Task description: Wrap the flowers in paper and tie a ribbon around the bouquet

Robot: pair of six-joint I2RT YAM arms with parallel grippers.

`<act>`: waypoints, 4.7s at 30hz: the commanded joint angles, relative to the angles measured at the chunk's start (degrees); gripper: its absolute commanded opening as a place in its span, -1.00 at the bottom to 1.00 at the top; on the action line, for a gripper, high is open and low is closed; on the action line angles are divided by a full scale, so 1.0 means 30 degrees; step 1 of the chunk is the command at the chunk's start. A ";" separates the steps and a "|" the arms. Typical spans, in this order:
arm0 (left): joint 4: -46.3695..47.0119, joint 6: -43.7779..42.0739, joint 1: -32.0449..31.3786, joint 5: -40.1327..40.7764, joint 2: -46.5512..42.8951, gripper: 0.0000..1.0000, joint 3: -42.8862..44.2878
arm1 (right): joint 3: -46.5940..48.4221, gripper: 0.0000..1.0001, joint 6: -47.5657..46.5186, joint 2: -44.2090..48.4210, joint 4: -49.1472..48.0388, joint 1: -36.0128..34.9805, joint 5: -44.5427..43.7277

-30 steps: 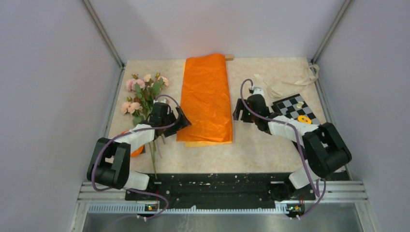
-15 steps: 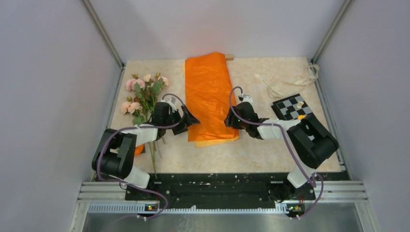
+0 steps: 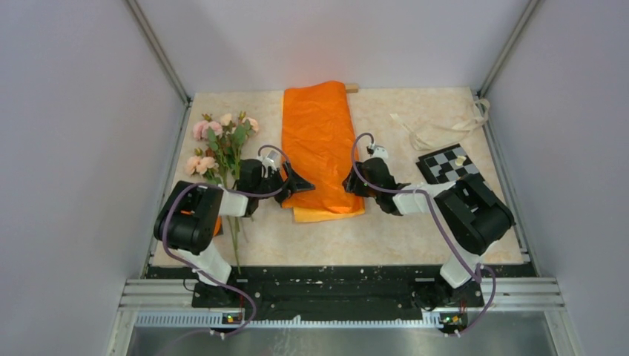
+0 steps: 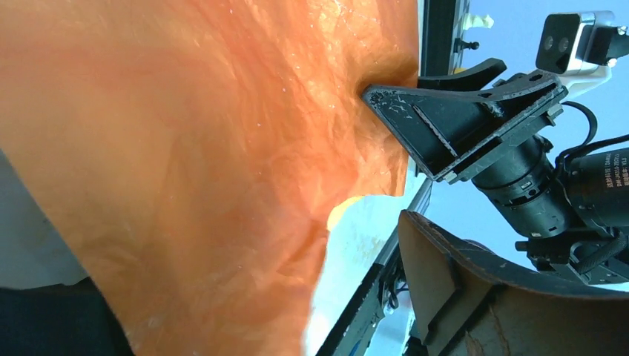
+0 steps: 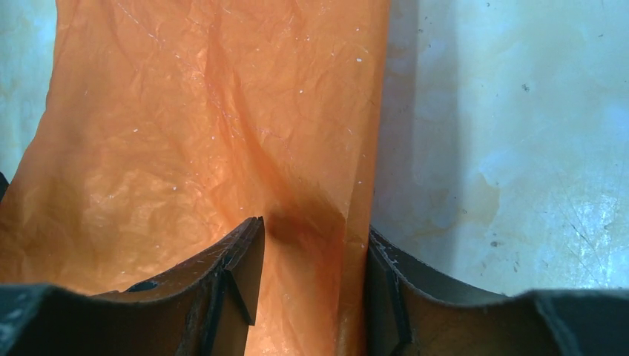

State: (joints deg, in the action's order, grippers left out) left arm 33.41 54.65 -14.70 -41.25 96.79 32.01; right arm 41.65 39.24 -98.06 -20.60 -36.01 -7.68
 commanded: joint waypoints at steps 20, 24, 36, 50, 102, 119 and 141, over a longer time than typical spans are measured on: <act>-1.4844 -0.6100 -0.2468 0.8852 -0.3485 0.33 0.5457 | -0.0234 -0.02 -0.0453 -0.1626 0.3174 -0.0243 -0.0698; -1.7536 -0.6795 -0.3687 1.1965 -0.3357 0.33 0.7549 | -0.0080 0.01 -0.0578 -0.1770 0.3370 -0.0243 -0.0785; -1.9668 -0.7082 -0.5015 1.3311 -0.1194 -0.46 1.0047 | -0.0284 0.04 -0.0791 -0.1793 0.3330 -0.0243 -0.0497; -2.2398 -0.6890 -0.5032 1.7587 -0.6365 -1.00 0.9750 | -0.1629 0.95 -0.0917 0.6459 0.5893 -0.0243 -0.2046; -1.5697 -1.2242 -0.8629 0.9889 0.0900 0.97 2.0315 | -0.6133 0.97 0.3890 1.7838 1.0451 -0.0163 -0.7447; -1.6189 -0.5501 -0.0756 1.4382 -0.9028 0.97 0.5618 | -0.8832 0.97 0.5093 1.5397 0.4352 -0.0184 -0.6449; -1.6652 -0.5367 0.1237 1.4298 -0.4322 0.97 0.5308 | -0.8978 0.97 0.7940 1.1311 0.4580 -0.0184 -0.7719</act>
State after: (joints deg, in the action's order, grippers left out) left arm -16.40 37.85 -11.49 -2.00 82.91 46.70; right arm 14.15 61.84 -60.71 -8.97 -36.32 -29.32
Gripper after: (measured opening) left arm 0.986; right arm 0.985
